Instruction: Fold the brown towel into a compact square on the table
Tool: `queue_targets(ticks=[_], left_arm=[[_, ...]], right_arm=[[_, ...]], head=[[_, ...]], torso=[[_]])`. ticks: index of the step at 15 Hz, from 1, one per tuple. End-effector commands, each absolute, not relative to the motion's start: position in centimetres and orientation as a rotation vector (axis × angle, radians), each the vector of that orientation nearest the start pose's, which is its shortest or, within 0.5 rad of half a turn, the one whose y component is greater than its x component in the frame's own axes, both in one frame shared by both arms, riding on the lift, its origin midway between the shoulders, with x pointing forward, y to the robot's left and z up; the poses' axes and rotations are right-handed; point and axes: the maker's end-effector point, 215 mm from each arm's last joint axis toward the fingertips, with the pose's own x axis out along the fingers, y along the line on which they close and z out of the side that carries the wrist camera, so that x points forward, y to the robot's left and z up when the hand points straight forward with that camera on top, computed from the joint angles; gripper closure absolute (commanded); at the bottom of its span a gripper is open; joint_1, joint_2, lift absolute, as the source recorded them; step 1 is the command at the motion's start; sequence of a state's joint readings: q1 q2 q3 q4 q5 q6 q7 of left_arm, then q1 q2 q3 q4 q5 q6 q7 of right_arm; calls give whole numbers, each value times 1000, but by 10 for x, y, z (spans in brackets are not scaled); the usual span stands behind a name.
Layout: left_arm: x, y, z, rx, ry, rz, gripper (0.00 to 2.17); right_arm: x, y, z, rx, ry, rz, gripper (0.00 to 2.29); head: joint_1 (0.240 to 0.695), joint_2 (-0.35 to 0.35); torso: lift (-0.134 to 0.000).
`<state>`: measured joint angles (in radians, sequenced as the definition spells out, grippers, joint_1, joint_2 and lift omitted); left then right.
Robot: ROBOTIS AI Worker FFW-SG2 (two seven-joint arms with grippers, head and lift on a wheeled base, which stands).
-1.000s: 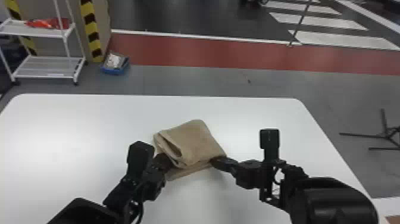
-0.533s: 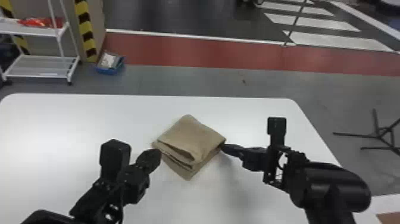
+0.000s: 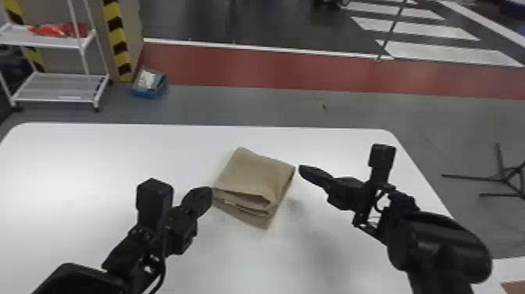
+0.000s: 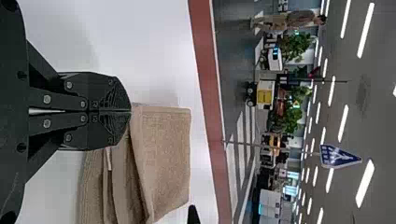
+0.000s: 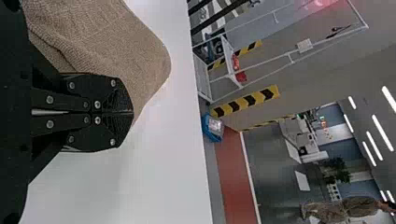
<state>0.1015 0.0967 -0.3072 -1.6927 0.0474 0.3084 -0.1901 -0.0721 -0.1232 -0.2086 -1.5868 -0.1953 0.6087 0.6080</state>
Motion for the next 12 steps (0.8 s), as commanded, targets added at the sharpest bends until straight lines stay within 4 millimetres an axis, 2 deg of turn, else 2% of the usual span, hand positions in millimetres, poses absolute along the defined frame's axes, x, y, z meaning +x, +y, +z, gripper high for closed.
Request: queue_targets(ticks=[1,4,5,6,8,12], left_arm=[[521,31,-442,44,290,-515,1959],[519,20,-452,55,285,-531,1959],[517,18,-456,59,288,-531,1959],[518,21,-460,65,285,-519,1959],[517,22,-464,67,293,-514,1959],[498,7,-457,44,321,-549,1959]], right_arm=[[545,-285,-405,313,377,406,1430],[505,-336,-370,350,314,410,1430],[495,-348,-363,346,301,404,1433],[492,-355,-355,345,288,411,1433],[490,-365,-347,341,276,411,1433],[503,-377,-344,349,267,401,1433]], head=[[695,-202],[695,-251],[695,-292],[695,-292],[695,-340],[695,-350]], torso=[[-110],[-110],[-110],[-110],[-110],[-110]])
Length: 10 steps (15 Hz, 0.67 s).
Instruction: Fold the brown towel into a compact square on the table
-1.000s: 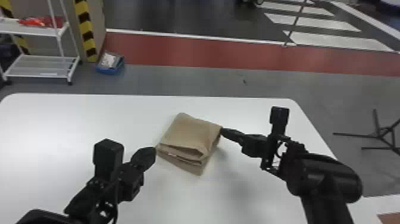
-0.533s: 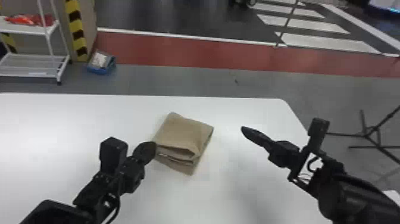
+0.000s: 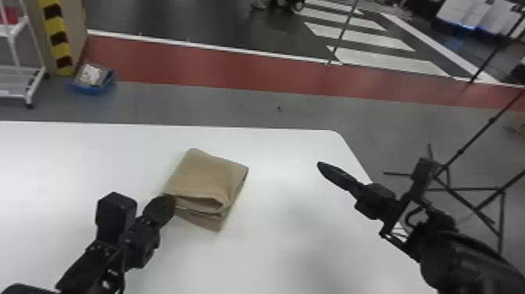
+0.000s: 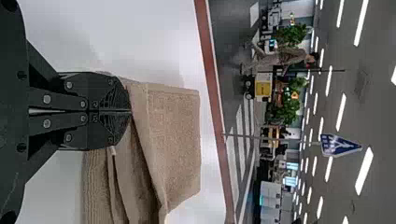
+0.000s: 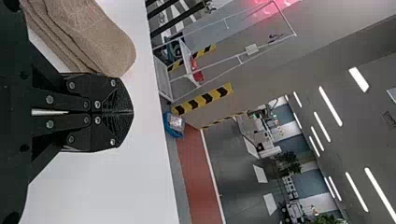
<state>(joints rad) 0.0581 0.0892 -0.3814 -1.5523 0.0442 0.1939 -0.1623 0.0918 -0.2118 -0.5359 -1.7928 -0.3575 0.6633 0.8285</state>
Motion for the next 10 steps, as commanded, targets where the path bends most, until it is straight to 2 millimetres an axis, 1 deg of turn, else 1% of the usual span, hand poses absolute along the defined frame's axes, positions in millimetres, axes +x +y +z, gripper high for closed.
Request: queue_targets(ticks=[1,3,5,6,8,9,10], left_arm=[[490,4,-457,39,338,-562,1959],[482,1,-437,24,302,-571,1959],[495,13,-424,21,252,-538,1959],[507,20,-426,31,240,-518,1959],[531,34,-451,63,281,-484,1959],[539,42,-462,77,292,-460,1959],[543,45,-464,75,275,-453,1959]], right_arm=[[506,-373,-346,353,271,406,1433],[507,-370,-347,357,271,409,1430],[506,-372,-347,362,268,406,1433],[502,-374,-351,370,273,400,1430],[494,-379,-355,371,282,392,1433],[490,-383,-357,366,288,385,1433],[488,-385,-357,367,290,383,1433]], head=[[695,-350],[695,-350],[695,-350],[695,-350],[695,-350],[695,-350],[695,-350]], torso=[[-110],[-110],[-110],[-110],[-110],[-110],[-110]])
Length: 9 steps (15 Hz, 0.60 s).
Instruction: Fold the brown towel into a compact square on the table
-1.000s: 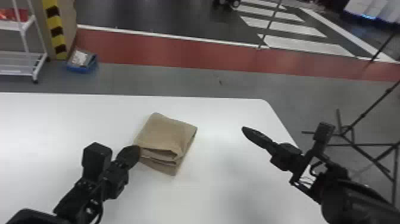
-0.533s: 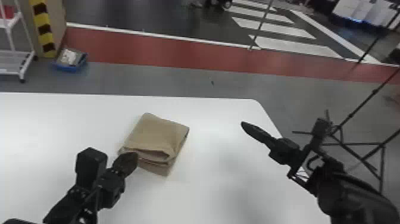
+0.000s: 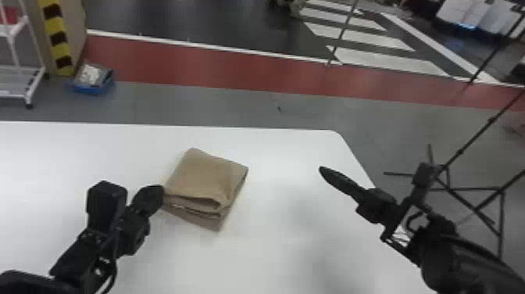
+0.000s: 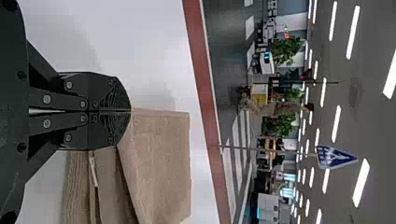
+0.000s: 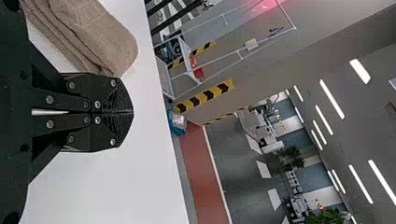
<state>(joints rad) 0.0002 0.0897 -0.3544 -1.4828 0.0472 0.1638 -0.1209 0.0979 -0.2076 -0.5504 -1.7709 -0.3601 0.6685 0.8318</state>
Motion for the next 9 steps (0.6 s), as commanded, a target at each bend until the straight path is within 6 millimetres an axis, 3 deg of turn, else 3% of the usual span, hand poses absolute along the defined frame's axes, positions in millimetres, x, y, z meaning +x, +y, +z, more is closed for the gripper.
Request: queue_targets(ticks=[1,6,9], left_arm=[[545,51,-467,79,274,-441,1959],[543,61,-469,79,273,-431,1959],[531,51,-473,70,284,-460,1959]], right_arm=[[487,-385,-357,366,293,385,1433],[487,-393,-347,359,288,387,1433],[489,-387,-347,365,287,398,1433]], head=[[695,-350],[695,-339],[695,-344]], torso=[[-110],[-110],[-110]])
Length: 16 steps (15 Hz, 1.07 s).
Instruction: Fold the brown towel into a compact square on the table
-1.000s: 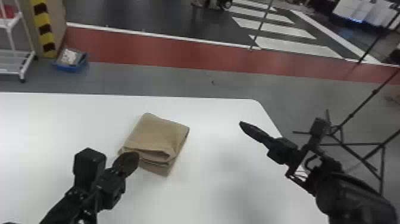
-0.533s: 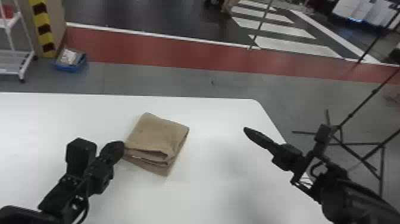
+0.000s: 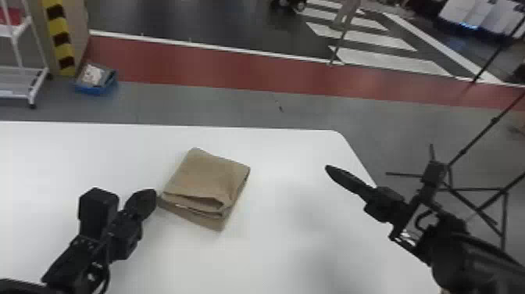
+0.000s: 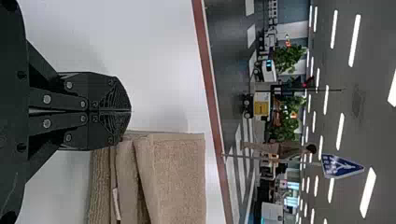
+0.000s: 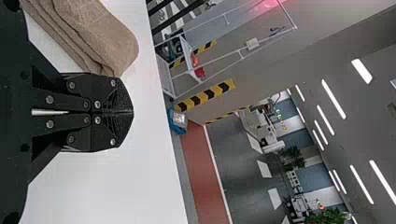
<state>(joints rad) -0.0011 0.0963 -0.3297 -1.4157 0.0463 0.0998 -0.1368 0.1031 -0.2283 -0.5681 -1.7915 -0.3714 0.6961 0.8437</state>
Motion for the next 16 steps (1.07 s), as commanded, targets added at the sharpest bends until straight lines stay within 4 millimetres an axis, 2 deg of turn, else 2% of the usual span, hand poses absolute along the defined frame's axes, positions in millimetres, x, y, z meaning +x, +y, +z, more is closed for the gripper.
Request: queue_targets(ticks=[1,3,8,9,10,11,13,15,16], left_arm=[[527,46,-476,67,289,-471,1959],[511,34,-485,40,310,-503,1959],[465,-2,-474,-94,315,-611,1959],[462,-9,-469,-87,306,-621,1959],[464,-8,-467,-80,301,-614,1959],[470,-1,-456,-85,279,-602,1959],[480,32,-435,-91,235,-531,1959],[496,85,-411,-88,168,-427,1959],[503,107,-407,-88,160,-385,1959]], right_arm=[[490,-384,-347,366,287,402,1433],[493,-382,-345,368,284,406,1430],[505,-383,-350,394,284,405,1430],[507,-381,-350,394,285,410,1430],[510,-374,-349,393,286,422,1433],[513,-364,-350,384,292,441,1433],[520,-324,-357,368,320,494,1433],[531,-264,-360,317,305,560,1433],[535,-241,-364,267,306,583,1433]], head=[[695,-345],[695,-350],[695,-350],[695,-350],[695,-350],[695,-350],[695,-350],[695,-350],[695,-287]], torso=[[-110],[-110],[-110],[-110],[-110],[-110],[-110],[-110],[-110]])
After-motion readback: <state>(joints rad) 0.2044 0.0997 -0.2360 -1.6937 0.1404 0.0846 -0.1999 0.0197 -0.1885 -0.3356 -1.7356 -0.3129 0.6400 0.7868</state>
